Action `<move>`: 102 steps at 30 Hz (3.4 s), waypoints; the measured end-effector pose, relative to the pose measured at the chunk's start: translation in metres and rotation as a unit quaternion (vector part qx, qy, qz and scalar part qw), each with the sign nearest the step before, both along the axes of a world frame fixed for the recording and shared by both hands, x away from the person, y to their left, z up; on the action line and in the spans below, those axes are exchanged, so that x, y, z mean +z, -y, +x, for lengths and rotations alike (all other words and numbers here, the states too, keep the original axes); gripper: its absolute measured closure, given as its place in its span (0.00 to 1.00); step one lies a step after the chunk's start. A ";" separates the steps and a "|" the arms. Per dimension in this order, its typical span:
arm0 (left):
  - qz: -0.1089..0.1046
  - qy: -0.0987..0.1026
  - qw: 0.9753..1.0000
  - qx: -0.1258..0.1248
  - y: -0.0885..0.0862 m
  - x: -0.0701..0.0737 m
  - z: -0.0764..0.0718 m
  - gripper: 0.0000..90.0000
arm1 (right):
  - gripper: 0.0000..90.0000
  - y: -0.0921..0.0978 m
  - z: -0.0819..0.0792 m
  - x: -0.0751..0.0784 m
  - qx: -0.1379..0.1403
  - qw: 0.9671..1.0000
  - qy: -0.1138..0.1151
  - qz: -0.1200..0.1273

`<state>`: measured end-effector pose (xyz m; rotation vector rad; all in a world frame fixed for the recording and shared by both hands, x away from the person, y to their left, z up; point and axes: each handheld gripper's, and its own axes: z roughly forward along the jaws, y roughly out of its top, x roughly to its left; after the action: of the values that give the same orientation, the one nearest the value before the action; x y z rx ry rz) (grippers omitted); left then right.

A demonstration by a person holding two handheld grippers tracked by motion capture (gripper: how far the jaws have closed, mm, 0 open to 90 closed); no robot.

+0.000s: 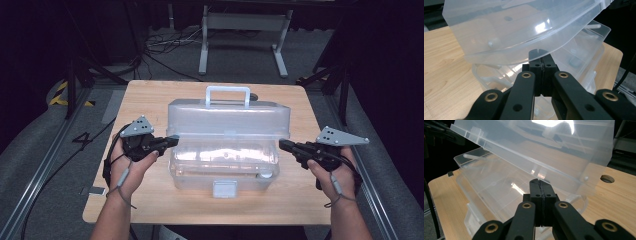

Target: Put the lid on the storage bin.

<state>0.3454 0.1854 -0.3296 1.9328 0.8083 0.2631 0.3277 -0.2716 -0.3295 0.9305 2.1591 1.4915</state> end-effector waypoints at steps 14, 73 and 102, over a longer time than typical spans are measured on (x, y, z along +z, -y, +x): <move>0.031 -0.010 0.999 -0.009 0.002 0.000 -0.005 1.00 | 1.00 -0.001 -0.001 -0.001 -0.003 0.999 -0.027 -0.028; 0.138 -0.134 0.978 -0.082 0.006 -0.004 -0.013 1.00 | 0.99 0.004 -0.005 -0.013 0.030 0.981 -0.135 -0.139; 0.179 -0.168 0.964 -0.107 0.008 -0.011 -0.013 1.00 | 0.99 -0.003 -0.005 -0.021 0.051 0.966 -0.158 -0.196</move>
<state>0.3319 0.1774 -0.3401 2.4287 0.7985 -0.0602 0.3231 -0.2687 -0.3510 0.9754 2.6352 0.9421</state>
